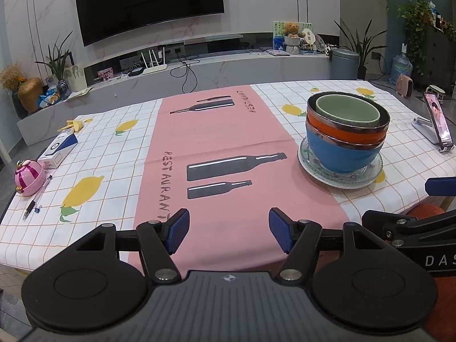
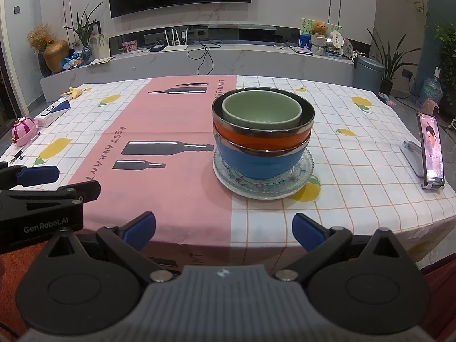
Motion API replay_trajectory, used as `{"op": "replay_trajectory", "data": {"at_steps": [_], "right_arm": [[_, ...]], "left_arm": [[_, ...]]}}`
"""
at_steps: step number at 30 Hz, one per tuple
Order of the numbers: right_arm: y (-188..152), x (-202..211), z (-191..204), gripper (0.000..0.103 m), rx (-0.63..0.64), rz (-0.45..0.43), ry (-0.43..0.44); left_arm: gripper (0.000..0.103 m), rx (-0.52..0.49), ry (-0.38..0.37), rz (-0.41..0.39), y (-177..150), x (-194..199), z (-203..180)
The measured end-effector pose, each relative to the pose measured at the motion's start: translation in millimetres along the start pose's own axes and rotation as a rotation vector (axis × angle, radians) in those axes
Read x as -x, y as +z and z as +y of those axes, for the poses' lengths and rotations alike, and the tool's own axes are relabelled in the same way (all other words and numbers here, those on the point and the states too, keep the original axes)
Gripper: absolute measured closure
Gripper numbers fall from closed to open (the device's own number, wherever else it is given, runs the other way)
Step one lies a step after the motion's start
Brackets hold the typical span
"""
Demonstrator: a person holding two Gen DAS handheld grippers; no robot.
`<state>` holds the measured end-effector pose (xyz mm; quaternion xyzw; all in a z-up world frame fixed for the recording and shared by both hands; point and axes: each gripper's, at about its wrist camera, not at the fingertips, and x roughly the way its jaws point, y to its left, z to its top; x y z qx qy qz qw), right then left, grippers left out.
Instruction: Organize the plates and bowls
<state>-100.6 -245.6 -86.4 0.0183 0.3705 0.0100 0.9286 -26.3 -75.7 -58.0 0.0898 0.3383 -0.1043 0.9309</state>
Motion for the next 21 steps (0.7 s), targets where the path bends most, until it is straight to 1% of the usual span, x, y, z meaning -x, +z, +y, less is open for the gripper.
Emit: {"op": "replay_trajectory", "data": {"at_steps": [21], "right_arm": [[-0.9, 0.2, 2.8, 0.003, 0.006, -0.009, 0.009]], "left_arm": [[0.028, -0.001, -0.003, -0.002, -1.0, 0.2, -0.8]]}}
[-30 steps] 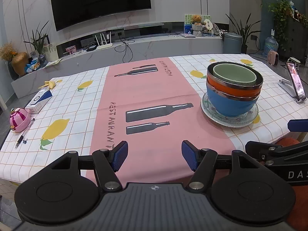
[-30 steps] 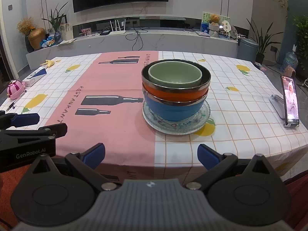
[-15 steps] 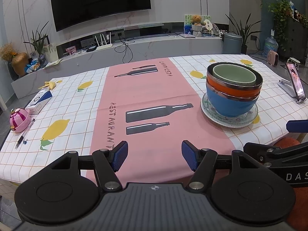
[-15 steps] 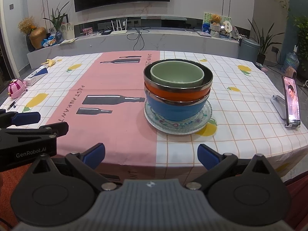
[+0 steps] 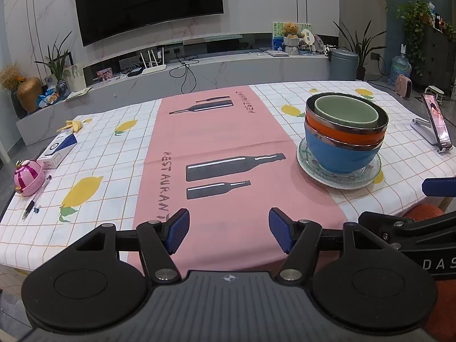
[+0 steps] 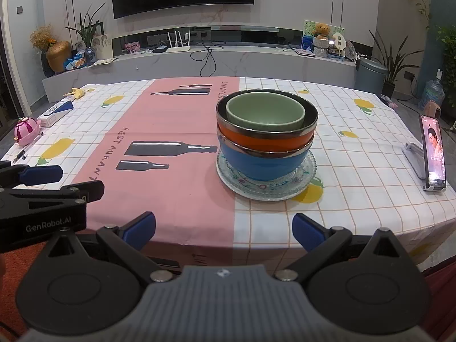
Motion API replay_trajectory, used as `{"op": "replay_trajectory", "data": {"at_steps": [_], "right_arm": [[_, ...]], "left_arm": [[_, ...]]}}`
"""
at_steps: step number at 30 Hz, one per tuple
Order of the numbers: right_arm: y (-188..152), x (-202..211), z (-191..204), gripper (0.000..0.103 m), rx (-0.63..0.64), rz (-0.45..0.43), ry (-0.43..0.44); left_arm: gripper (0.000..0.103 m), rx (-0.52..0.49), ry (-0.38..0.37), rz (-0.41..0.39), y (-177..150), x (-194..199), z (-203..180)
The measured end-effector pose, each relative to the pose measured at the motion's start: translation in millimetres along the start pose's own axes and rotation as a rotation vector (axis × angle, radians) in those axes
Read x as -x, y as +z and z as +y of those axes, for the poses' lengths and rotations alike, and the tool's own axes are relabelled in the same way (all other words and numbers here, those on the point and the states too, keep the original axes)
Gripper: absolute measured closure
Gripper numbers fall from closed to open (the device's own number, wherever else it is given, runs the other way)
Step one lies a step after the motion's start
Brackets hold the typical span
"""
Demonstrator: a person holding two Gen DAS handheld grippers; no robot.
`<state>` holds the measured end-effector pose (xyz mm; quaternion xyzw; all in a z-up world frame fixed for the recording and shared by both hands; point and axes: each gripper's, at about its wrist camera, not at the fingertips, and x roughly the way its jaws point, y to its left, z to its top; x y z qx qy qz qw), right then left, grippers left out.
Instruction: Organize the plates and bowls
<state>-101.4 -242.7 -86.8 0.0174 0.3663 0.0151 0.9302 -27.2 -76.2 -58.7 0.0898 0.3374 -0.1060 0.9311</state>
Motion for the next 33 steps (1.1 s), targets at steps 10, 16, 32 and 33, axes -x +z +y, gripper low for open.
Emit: {"op": "replay_trajectory", "data": {"at_steps": [10, 16, 32, 33], "right_arm": [[-1.1, 1.4, 0.8, 0.003, 0.004, 0.002, 0.005], [-1.7, -0.5, 0.8, 0.003, 0.007, 0.005, 0.010], [-2.5, -1.9, 0.6, 0.003, 0.005, 0.012, 0.011], [-2.5, -1.8, 0.7, 0.003, 0.005, 0.013, 0.011]], "left_arm": [[0.028, 0.000, -0.004, 0.000, -0.8, 1.2, 0.3], [0.028, 0.001, -0.004, 0.002, -0.4, 1.6, 0.7], [0.028, 0.012, -0.002, 0.000, -0.1, 0.9, 3.3], [0.028, 0.014, -0.002, 0.002, -0.1, 0.6, 3.6]]}}
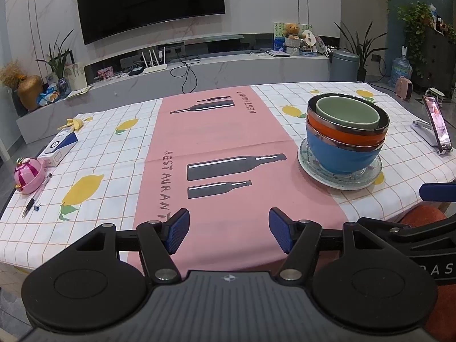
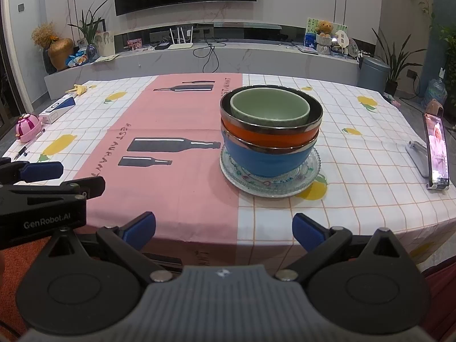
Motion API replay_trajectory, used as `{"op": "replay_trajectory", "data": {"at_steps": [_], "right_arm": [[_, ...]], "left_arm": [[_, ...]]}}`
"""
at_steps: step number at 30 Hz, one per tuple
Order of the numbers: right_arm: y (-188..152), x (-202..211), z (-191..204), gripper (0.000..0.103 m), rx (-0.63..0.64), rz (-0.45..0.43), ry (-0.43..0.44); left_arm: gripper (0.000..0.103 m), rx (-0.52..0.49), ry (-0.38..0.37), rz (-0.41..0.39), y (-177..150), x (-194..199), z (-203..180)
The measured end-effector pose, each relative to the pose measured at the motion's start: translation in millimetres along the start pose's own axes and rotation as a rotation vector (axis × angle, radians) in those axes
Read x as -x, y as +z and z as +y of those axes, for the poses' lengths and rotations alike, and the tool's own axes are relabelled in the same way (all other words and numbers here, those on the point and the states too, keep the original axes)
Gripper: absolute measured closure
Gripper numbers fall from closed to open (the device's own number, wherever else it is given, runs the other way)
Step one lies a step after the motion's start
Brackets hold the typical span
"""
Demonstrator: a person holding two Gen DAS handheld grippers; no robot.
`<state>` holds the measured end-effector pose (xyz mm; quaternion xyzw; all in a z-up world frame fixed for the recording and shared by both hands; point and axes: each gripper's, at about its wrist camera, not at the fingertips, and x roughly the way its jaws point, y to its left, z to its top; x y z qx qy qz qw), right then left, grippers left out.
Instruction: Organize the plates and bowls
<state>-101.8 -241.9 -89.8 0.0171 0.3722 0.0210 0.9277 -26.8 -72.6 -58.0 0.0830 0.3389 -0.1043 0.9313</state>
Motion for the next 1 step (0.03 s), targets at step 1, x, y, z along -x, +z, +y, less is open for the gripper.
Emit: {"op": "replay_trajectory", "data": {"at_steps": [1], "right_arm": [[-0.1, -0.3, -0.4, 0.003, 0.000, 0.001, 0.000]], "left_arm": [[0.028, 0.000, 0.000, 0.001, 0.0, -0.1, 0.1]]}}
